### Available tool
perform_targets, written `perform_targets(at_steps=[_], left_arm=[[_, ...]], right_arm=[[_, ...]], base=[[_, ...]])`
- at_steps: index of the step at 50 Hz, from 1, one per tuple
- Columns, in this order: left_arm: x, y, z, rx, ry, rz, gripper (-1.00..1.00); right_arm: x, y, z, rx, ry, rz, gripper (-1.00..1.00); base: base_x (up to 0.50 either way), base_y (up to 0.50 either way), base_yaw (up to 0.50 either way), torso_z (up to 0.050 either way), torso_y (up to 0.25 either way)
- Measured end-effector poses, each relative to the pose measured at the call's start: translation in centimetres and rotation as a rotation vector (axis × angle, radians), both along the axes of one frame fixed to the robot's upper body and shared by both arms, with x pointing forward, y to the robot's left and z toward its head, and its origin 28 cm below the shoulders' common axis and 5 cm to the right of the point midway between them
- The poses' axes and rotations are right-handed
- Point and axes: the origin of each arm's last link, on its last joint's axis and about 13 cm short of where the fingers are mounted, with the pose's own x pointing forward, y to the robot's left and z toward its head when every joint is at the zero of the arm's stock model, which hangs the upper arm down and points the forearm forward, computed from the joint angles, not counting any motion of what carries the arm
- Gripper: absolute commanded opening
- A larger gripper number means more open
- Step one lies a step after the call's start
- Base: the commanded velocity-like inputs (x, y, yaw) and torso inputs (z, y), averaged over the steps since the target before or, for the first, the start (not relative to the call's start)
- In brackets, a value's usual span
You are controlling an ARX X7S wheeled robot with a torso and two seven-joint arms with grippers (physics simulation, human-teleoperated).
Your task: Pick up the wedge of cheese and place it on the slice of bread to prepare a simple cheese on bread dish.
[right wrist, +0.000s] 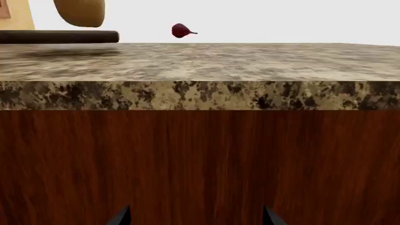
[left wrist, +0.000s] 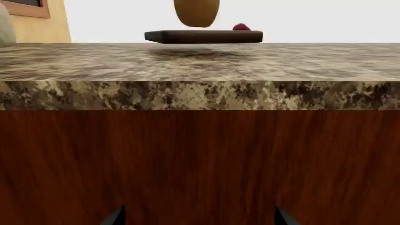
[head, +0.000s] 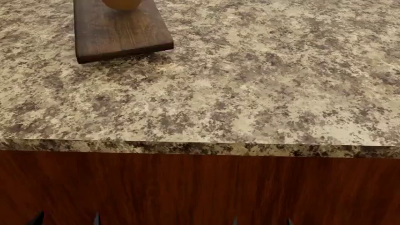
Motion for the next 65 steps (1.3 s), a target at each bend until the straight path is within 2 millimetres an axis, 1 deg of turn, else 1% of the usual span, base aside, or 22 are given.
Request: perform_targets(at_steps=[2,12,18,23,31,38,45,51,54,55,62,65], left_arm=[[0.4,0.4,0.5,0.000,-0.014,0.015,1.00],[-0.3,-0.2,0.6,0.032,-0.030,-0.014,1.00],[-0.7,-0.4,1.0,0.042,-0.050,-0.034,1.00],[-0.8,-0.4,2.1,0.050,-0.071,-0.048,1.00],[-0.2,-0.3,5.2,0.072,-0.109,-0.053,1.00],[1.3,-0.1,8.1,0.093,-0.132,-0.036,1.00],[3.0,0.1,12.0,0.133,-0.175,-0.023,1.00],[4.2,0.2,16.0,0.169,-0.214,-0.017,1.00],[4.5,0.3,17.2,0.181,-0.223,-0.015,1.00],[4.6,0.3,17.2,0.183,-0.223,-0.015,1.00],[4.6,0.5,15.6,0.205,-0.205,-0.006,1.00],[4.7,0.6,15.1,0.215,-0.198,-0.005,1.00]], right_arm=[[0.4,-0.3,0.5,-0.020,-0.014,0.001,1.00],[0.1,-0.1,0.5,-0.018,0.003,0.017,1.00],[-0.1,-0.1,0.9,-0.026,0.009,0.022,1.00],[0.0,0.0,2.0,-0.042,0.000,0.029,1.00],[0.6,-0.3,5.0,-0.061,-0.026,0.038,1.00],[1.4,-0.5,7.8,-0.071,-0.044,0.053,1.00],[2.7,-0.7,10.7,-0.090,-0.059,0.056,1.00],[3.9,-1.0,13.8,-0.107,-0.080,0.051,1.00],[4.3,-1.2,15.0,-0.108,-0.088,0.046,1.00],[4.4,-1.2,15.0,-0.108,-0.090,0.046,1.00],[4.9,-1.4,13.9,-0.091,-0.081,0.039,1.00],[5.1,-1.5,13.6,-0.086,-0.078,0.037,1.00]], base=[[0.00,0.00,0.00,0.000,0.000],[0.00,0.00,0.00,0.002,0.000],[0.00,0.00,0.00,0.045,0.000],[0.00,0.00,0.00,0.050,0.000],[0.00,0.00,0.00,0.050,0.000],[0.00,0.00,0.00,0.050,0.000],[0.00,0.00,0.00,0.050,0.000],[0.00,0.00,0.00,0.050,0.000],[0.00,0.00,0.00,0.050,0.000],[0.00,0.00,0.00,0.050,0.000],[0.00,0.00,0.00,0.050,0.000],[0.00,0.00,0.00,0.002,0.000]])
